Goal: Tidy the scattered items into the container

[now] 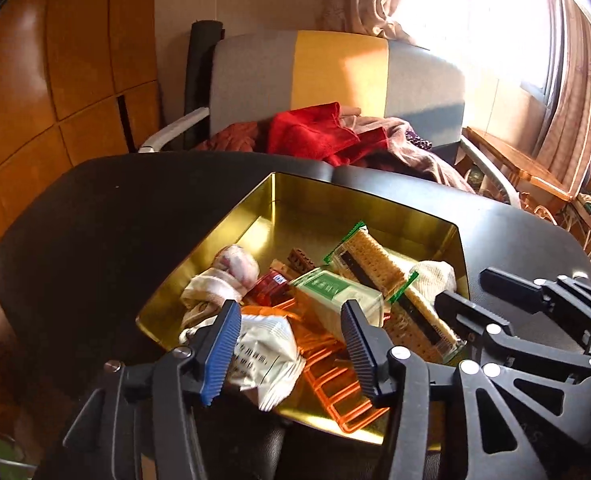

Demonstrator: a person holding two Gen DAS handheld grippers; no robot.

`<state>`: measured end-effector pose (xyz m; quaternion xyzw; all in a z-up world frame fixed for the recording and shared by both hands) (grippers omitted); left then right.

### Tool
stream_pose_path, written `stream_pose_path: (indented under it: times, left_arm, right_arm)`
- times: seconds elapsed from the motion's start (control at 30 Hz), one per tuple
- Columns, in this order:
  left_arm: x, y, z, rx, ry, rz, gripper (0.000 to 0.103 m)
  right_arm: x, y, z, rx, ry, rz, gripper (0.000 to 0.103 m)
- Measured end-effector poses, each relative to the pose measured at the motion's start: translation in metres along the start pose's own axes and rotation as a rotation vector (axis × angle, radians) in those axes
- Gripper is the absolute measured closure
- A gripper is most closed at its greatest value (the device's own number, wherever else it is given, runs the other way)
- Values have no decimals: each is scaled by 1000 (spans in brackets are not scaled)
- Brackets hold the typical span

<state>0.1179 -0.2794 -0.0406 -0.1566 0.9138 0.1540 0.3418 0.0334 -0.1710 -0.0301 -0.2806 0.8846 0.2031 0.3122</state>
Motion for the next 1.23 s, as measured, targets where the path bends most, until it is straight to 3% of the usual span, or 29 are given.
stream_pose_path:
  times: [0.17,0.47,0.8,0.93,1.0,1.23]
  left_arm:
    - [-17,1,7,-27,13,-93,49]
    - [-37,-4,15,-88,53,-161,49]
    - [-36,-4,21,-79,-4,-207,49]
    - [-36,-2,21,-68,0,-218,50]
    - [-36,-1,21,-60,4,-216,57]
    - [-40,-2,21,-90,21,-143,60]
  right_arm:
    - [-12,-2,8,12,7,23,41]
    - [-22,-7,22,-8,14,15,36]
    - [-24,-11,27,-10,25,-1,31]
    - [-25,-11,27,-6,27,2,29]
    - [-25,-10,28,-1,27,3,29]
    - [-24,-8,27,4,29,14,29]
Point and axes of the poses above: each gripper's, at about its wrist camera, not at the fingertips, and x roughly the way its jaws point, y to its right, z to its underside, the point moved 3 cm from there along x, roughly the way its jaws point, and after that the axes turned 14 degrees about z, right-handed, at the moved point
